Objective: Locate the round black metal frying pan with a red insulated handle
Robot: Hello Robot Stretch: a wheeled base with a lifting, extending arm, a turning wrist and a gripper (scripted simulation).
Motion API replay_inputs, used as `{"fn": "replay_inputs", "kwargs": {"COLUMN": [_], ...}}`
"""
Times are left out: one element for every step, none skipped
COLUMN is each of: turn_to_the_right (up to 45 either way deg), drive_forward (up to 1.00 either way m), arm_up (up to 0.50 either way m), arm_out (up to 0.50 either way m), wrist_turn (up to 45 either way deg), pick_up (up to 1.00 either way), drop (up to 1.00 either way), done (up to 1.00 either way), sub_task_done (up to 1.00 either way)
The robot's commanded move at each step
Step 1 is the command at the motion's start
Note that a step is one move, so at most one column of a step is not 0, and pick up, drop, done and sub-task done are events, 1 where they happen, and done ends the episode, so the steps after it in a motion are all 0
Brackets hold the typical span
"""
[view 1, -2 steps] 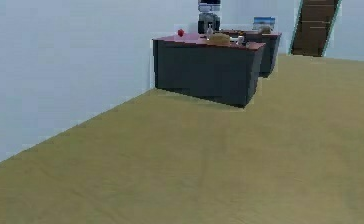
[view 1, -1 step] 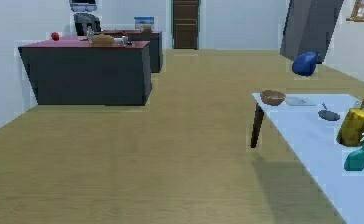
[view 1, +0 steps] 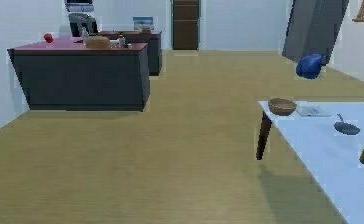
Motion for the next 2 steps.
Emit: {"fn": "replay_inputs", "kwargs": {"turn_to_the_right": [9.0,0.0], "drive_forward": [0.0,0.8], "arm_up": [0.0,0.0], "arm_out": [0.0,0.0], "wrist_turn": [0.0,0.0], "pick_up": [0.0,0.0], "drop": [0.0,0.0], "done": [0.0,0.0], "sub_task_done": [0.0,0.0]}}
